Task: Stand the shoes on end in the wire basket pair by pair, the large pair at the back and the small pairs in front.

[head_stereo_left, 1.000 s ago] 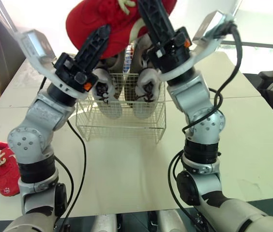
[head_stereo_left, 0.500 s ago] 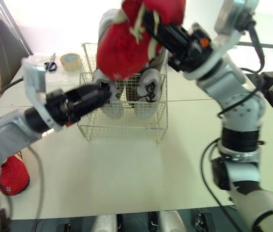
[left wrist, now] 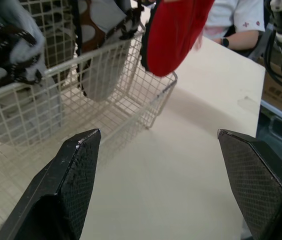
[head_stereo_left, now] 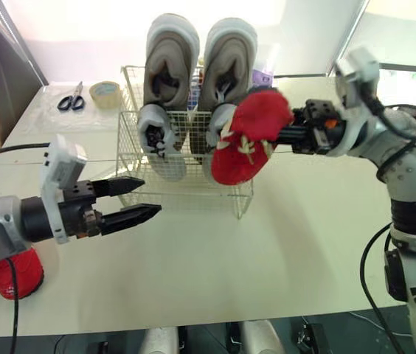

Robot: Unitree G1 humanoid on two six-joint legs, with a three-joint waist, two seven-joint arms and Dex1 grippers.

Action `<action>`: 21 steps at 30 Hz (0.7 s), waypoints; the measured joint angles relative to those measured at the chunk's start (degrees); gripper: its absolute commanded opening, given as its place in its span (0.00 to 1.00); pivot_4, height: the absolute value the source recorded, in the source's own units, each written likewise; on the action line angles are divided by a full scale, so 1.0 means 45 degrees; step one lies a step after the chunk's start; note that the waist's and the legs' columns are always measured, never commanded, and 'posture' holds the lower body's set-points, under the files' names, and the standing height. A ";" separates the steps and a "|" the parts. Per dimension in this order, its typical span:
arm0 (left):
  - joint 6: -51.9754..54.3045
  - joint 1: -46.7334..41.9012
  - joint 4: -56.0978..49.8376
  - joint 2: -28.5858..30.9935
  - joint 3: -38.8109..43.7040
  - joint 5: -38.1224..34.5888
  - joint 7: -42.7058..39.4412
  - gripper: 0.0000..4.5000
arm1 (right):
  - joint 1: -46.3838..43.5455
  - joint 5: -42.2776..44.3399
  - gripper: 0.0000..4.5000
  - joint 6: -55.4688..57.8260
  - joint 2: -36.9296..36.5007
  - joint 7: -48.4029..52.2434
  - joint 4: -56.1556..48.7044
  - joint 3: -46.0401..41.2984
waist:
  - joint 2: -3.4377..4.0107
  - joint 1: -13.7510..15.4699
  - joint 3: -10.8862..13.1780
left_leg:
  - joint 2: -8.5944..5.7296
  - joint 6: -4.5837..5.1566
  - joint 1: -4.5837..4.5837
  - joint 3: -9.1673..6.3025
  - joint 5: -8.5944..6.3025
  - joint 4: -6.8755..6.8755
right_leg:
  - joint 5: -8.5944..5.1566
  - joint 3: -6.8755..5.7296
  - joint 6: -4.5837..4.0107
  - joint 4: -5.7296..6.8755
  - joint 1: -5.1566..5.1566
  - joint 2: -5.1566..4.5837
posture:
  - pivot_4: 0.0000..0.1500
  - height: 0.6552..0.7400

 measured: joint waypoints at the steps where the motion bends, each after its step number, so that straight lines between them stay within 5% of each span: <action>1: -0.0013 -0.0146 0.0015 -0.0046 -0.0148 -0.0008 0.0116 0.85 | 0.0043 -0.0482 0.14 -0.0513 0.0173 0.0066 0.0103 0.0177 | 0.0000 -0.0009 0.0000 | -0.0002 0.0000 0.0000 0.0003 0.0000 0.0001 | 0.0002 0.0001 0.0004 0.0000 0.0000 0.0001 | 1.00 1.00; 9: -0.0503 -0.0903 0.0158 -0.1466 -0.1020 -0.0024 0.1319 0.85 | 0.0975 -0.1988 0.14 -0.1720 0.0751 0.0459 0.0360 0.0860 | -0.0004 0.0016 -0.0001 | 0.0000 -0.0009 0.0001 -0.0007 0.0005 0.0003 | 0.0019 0.0000 0.0033 0.0008 0.0006 -0.0001 | 1.00 1.00; 10: -0.0677 -0.0952 0.0186 -0.1784 -0.1118 -0.0018 0.1543 0.86 | 0.1126 -0.1994 0.37 -0.1673 0.0772 0.0498 0.0300 0.0884 | -0.0008 0.0013 -0.0002 | 0.0000 -0.0009 0.0000 -0.0008 0.0005 0.0006 | 0.0020 0.0002 0.0032 0.0009 0.0006 -0.0005 | 1.00 1.00; 16: -0.1247 -0.1518 0.0383 -0.3126 -0.1784 0.0126 0.2656 0.86 | 0.1434 -0.1974 0.98 -0.1183 0.0800 0.0470 0.0121 0.0831 | -0.0014 0.0007 -0.0004 | 0.0000 -0.0010 0.0003 -0.0012 0.0006 0.0015 | 0.0021 0.0002 0.0032 0.0016 0.0014 0.0002 | 1.00 1.00; 21: -0.1456 -0.1593 0.0342 -0.3394 -0.1933 0.0127 0.3026 0.86 | 0.1495 -0.1815 0.99 -0.0617 0.0524 0.0167 -0.0180 0.0377 | -0.0014 0.0008 -0.0004 | 0.0000 -0.0013 0.0003 -0.0013 0.0008 0.0015 | 0.0021 0.0002 0.0032 0.0019 0.0013 0.0005 | 1.00 1.00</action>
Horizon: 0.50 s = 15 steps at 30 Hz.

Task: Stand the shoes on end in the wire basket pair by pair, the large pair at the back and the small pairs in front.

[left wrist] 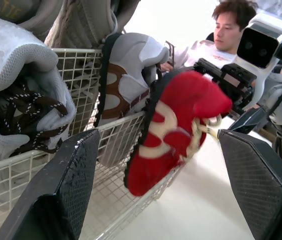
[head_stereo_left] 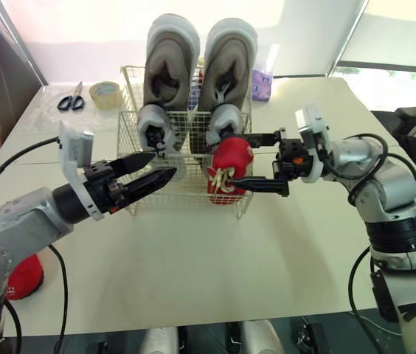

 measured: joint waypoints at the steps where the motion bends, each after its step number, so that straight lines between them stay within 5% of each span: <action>1: -0.0020 -0.0004 0.0001 -0.0002 0.0000 -0.0002 0.0050 0.86 | 0.0006 0.0059 0.99 0.0186 -0.0192 -0.0011 -0.0103 -0.0164 | 0.0000 0.0002 0.0000 | -0.0001 0.0001 0.0001 0.0001 0.0000 0.0000 | 0.0000 -0.0001 0.0000 0.0000 0.0001 0.0001 | 1.00 1.00; 8: -0.0952 -0.0699 0.0936 -0.0336 0.1145 -0.0438 0.1575 0.86 | 0.0178 0.1310 0.99 0.2314 -0.1883 -0.0326 -0.0762 -0.1579 | -0.0004 0.0037 0.0000 | -0.0002 0.0004 0.0004 -0.0006 -0.0001 0.0011 | 0.0000 0.0001 0.0000 0.0001 0.0010 -0.0012 | 1.00 1.00; 11: -0.1995 -0.1563 0.2039 -0.0566 0.2257 0.0039 0.3061 0.98 | -0.1178 0.2175 1.00 0.2831 -0.1966 -0.1183 -0.0483 -0.3029 | -0.0005 -0.0041 0.0000 | 0.0006 0.0003 0.0013 -0.0002 0.0000 0.0009 | 0.0002 -0.0002 -0.0003 0.0002 0.0010 0.0007 | 1.00 1.00; 15: -0.2512 -0.1625 0.2821 -0.0542 0.2776 0.1270 0.3880 0.99 | -0.2616 0.2782 1.00 0.2656 -0.1643 -0.1566 0.0849 -0.4120 | -0.0025 -0.0014 -0.0012 | 0.0007 0.0002 0.0016 0.0002 0.0000 0.0006 | 0.0003 -0.0002 -0.0002 0.0000 0.0021 0.0029 | 1.00 1.00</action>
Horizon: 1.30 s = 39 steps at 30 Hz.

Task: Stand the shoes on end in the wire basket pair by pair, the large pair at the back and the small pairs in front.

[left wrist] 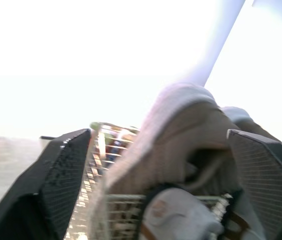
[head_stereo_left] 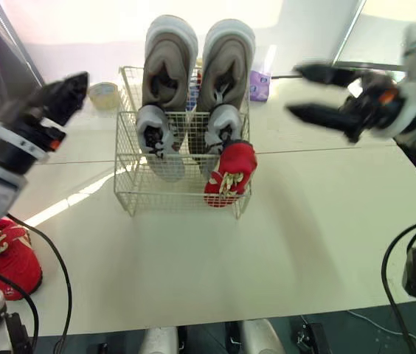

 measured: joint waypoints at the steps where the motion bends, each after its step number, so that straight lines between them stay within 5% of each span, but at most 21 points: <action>1: -0.0021 0.0088 0.0173 0.0073 -0.0006 0.0686 0.0336 0.99 | -0.0141 0.0113 1.00 0.0047 0.0110 0.0037 0.0259 0.0004 | 0.0000 0.0002 0.0000 | -0.0002 0.0000 -0.0002 0.0004 0.0000 0.0000 | 0.0000 0.0001 0.0000 -0.0001 -0.0001 -0.0004 | 1.00 1.00; 5: 0.0311 0.0822 0.0754 0.0742 0.0336 0.2490 0.1628 0.99 | -0.0156 0.1923 1.00 0.1744 0.0482 0.0528 -0.0785 0.0577 | 0.0002 -0.0036 0.0002 | 0.0009 0.0001 -0.0015 0.0003 0.0000 -0.0008 | 0.0001 0.0011 0.0002 0.0011 -0.0028 -0.0035 | 1.00 1.00; 9: 0.2269 0.2941 0.0735 0.1931 0.2373 0.2478 0.2036 0.99 | 0.1306 0.3609 1.00 0.3062 0.0210 0.2121 -0.4635 0.2184 | -0.0015 -0.0057 -0.0006 | 0.0025 0.0003 -0.0019 -0.0015 -0.0008 -0.0038 | -0.0004 -0.0006 0.0003 0.0003 -0.0041 -0.0041 | 1.00 1.00; 17: 0.7112 0.7920 0.1281 0.3461 0.6305 0.3679 0.0984 0.99 | 0.4012 0.1344 1.00 0.1250 -0.0831 0.4193 -0.6629 0.4615 | -0.0039 0.0044 -0.0007 | -0.0003 -0.0005 -0.0011 0.0001 -0.0012 0.0000 | -0.0026 -0.0017 -0.0063 -0.0016 -0.0033 -0.0085 | 1.00 1.00; 24: 0.9744 0.8131 0.0215 0.2654 0.7441 0.3727 0.0697 0.99 | 0.4094 0.0421 1.00 0.0365 -0.0923 0.4798 -0.6707 0.5286 | -0.0058 -0.0012 -0.0024 | 0.0001 -0.0062 -0.0013 -0.0007 -0.0033 -0.0041 | -0.0028 -0.0020 -0.0105 -0.0019 -0.0058 -0.0141 | 1.00 1.00; 34: 1.0022 0.8218 -0.0291 0.0727 0.6999 0.5214 0.0357 0.99 | 0.3908 -0.0315 1.00 -0.0012 -0.0987 0.5208 -0.6078 0.5642 | -0.0065 0.0011 -0.0031 | -0.0002 -0.0074 -0.0011 0.0016 -0.0030 -0.0058 | -0.0027 -0.0072 -0.0140 -0.0016 -0.0119 -0.0220 | 1.00 1.00; 37: 0.9747 0.7602 0.0121 0.0484 0.6197 0.5830 0.0267 0.81 | 0.3848 -0.0308 1.00 0.0038 -0.0988 0.5193 -0.6109 0.5637 | -0.0067 -0.0011 -0.0034 | -0.0006 -0.0071 -0.0017 0.0028 -0.0031 -0.0059 | -0.0026 -0.0073 -0.0139 -0.0021 -0.0111 -0.0234 | 1.00 1.00; 39: 0.9578 0.7299 0.0403 0.0427 0.5742 0.6172 0.0122 0.59 | 0.3846 -0.0308 1.00 0.0080 -0.0985 0.5134 -0.6111 0.5637 | -0.0067 -0.0026 -0.0034 | -0.0007 -0.0071 -0.0025 0.0034 -0.0031 -0.0060 | -0.0026 -0.0073 -0.0139 -0.0020 -0.0084 -0.0239 | 1.00 1.00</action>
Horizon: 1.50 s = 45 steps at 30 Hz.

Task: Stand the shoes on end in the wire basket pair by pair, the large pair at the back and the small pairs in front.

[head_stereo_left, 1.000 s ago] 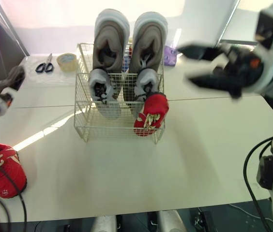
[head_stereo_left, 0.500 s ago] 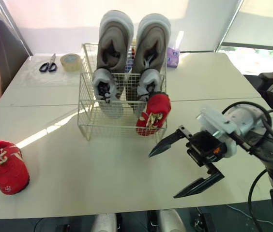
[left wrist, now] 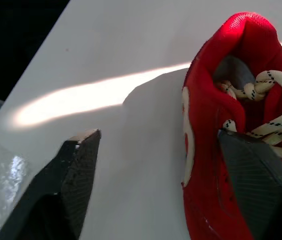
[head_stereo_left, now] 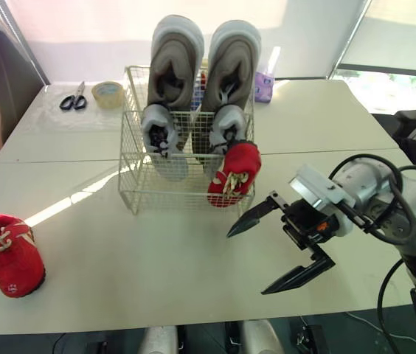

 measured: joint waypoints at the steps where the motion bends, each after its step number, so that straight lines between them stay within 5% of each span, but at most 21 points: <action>1: -0.0181 -0.0193 0.0235 0.0000 -0.0311 0.0238 -0.0101 0.47 | -0.0004 -0.0006 1.00 0.0014 -0.0001 -0.0055 0.0001 -0.0003 | 0.0002 -0.0003 -0.0001 | 0.0000 0.0000 0.0000 0.0002 0.0000 -0.0004 | 0.0000 0.0000 0.0000 0.0001 -0.0002 -0.0001 | 1.00 1.00; 5: -0.0443 -0.0839 0.1045 0.0044 -0.0994 0.1008 -0.0364 0.02 | -0.0008 -0.0030 1.00 0.0017 0.0000 -0.0271 -0.0002 -0.0006 | 0.0006 -0.0001 -0.0003 | 0.0004 -0.0001 0.0003 -0.0001 0.0001 -0.0009 | 0.0000 -0.0008 -0.0001 0.0014 -0.0009 -0.0001 | 1.00 1.00; 6: -0.0430 -0.0911 0.1123 0.0093 -0.1048 0.1122 -0.0414 0.01 | -0.0006 -0.0038 1.00 0.0017 0.0000 -0.0293 -0.0002 -0.0006 | 0.0007 0.0006 -0.0003 | 0.0004 -0.0001 0.0004 -0.0001 0.0001 -0.0009 | 0.0000 -0.0009 -0.0001 0.0016 -0.0009 -0.0001 | 1.00 1.00; 14: 0.0537 -0.3090 0.1377 0.1175 -0.0406 0.1618 -0.0893 0.01 | 0.0040 -0.0237 1.00 -0.0012 -0.0020 -0.0446 0.0071 -0.0017 | -0.0047 0.0031 -0.0010 | 0.0003 -0.0008 -0.0017 -0.0015 0.0006 -0.0007 | 0.0000 -0.0040 0.0000 0.0009 -0.0012 -0.0011 | 1.00 1.00; 18: -0.1967 -0.6268 0.1067 0.2017 -0.0122 0.1832 -0.1339 0.01 | -0.0063 -0.0389 1.00 -0.0017 -0.0033 -0.0664 0.0484 -0.0047 | -0.0055 0.0035 -0.0015 | -0.0016 -0.0009 -0.0016 -0.0002 0.0007 -0.0006 | 0.0002 -0.0042 0.0002 -0.0001 0.0000 -0.0045 | 1.00 1.00; 21: -0.3864 -0.8811 0.0107 0.1447 -0.0464 0.1316 -0.1366 0.01 | -0.0392 -0.0399 1.00 0.0146 -0.0052 -0.1030 0.0904 -0.0257 | -0.0056 0.0022 -0.0016 | -0.0027 0.0002 -0.0017 0.0026 0.0001 -0.0006 | 0.0007 -0.0042 0.0010 -0.0007 0.0011 -0.0072 | 1.00 1.00; 25: -0.5341 -1.0809 -0.1674 -0.0875 -0.1753 -0.0243 -0.1034 0.01 | -0.0782 -0.0076 1.00 0.0995 -0.0242 -0.1771 0.1069 -0.0926 | -0.0054 0.0035 -0.0017 | -0.0035 0.0029 -0.0008 0.0028 0.0026 -0.0005 | 0.0034 -0.0057 0.0058 0.0006 0.0025 -0.0075 | 1.00 1.00; 36: -0.7452 -0.9286 -0.4863 -0.4565 -0.6822 -0.0034 0.0015 0.01 | -0.0128 0.1075 1.00 0.3225 -0.1535 -0.3136 0.1555 -0.3104 | -0.0065 0.0232 -0.0016 | -0.0016 0.0092 0.0002 0.0042 0.0017 0.0065 | 0.0047 -0.0079 0.0086 0.0018 0.0076 -0.0006 | 1.00 1.00; 45: -0.8748 -0.8033 -0.5570 -0.5815 -0.7907 -0.0031 0.0472 0.01 | 0.0796 0.1648 1.00 0.3923 -0.1718 -0.3985 0.1351 -0.3689 | -0.0068 0.0332 -0.0016 | 0.0007 0.0097 0.0011 0.0030 0.0018 0.0084 | 0.0051 -0.0069 0.0108 0.0017 0.0093 0.0084 | 1.00 1.00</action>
